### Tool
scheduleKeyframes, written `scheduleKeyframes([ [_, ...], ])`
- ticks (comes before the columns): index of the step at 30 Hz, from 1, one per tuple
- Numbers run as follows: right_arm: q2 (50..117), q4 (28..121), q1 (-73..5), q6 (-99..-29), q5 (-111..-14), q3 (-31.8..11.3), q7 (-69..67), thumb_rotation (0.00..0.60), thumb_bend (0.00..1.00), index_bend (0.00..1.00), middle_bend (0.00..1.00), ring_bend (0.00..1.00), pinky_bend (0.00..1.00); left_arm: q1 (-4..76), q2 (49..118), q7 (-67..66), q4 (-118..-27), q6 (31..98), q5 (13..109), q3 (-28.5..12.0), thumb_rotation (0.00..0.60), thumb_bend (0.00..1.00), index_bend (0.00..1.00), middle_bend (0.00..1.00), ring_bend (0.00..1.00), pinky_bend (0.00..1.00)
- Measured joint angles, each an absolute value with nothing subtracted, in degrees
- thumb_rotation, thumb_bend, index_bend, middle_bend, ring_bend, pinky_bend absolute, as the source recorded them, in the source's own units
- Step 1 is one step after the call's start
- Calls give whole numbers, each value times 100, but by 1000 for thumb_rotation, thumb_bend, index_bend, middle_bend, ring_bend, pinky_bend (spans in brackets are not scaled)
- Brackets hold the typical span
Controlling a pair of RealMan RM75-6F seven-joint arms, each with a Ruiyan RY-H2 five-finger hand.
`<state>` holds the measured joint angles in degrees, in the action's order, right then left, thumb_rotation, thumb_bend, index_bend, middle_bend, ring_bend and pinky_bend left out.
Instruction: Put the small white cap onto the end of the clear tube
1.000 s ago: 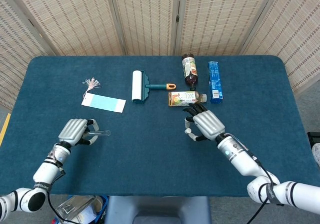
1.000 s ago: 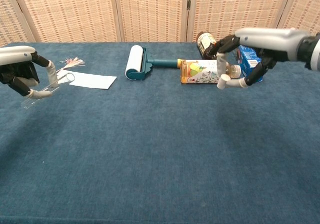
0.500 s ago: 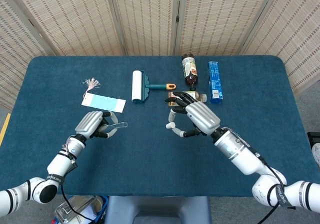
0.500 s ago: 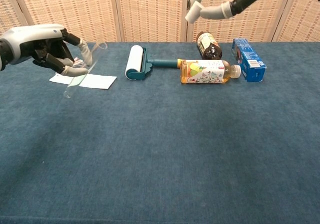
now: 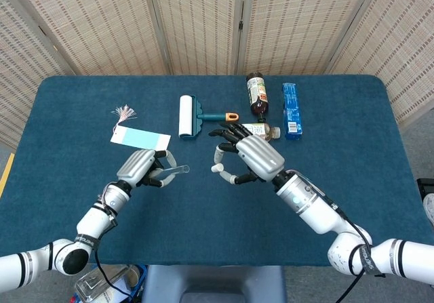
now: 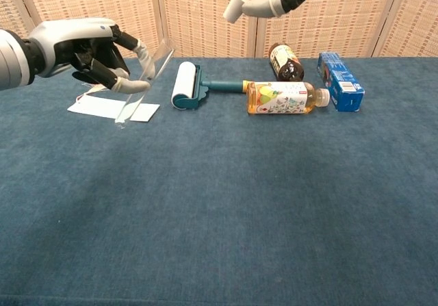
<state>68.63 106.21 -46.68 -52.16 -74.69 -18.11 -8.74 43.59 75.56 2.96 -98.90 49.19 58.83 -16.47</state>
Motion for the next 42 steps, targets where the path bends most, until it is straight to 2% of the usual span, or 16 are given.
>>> scheduleKeyframes([
  [12, 7195, 10487, -4884, -5264, -7271, -1784, -347, 600, 409, 639, 163, 0, 0, 4659, 7391, -39, -10317, 4831, 4948, -1767, 600, 377, 599, 1000, 1000, 1000],
  [21, 7414, 10340, -5042, -5274, -7127, -1828, -216, 600, 409, 638, 163, 0, 0, 4812, 7352, -218, -10465, 4884, 4711, -1758, 600, 377, 599, 1000, 1000, 1000],
  [42, 7465, 10285, -5158, -5229, -7061, -1823, -213, 600, 409, 638, 163, 0, 0, 5049, 7408, -401, -10622, 5041, 4421, -1721, 600, 377, 598, 1000, 1000, 1000],
])
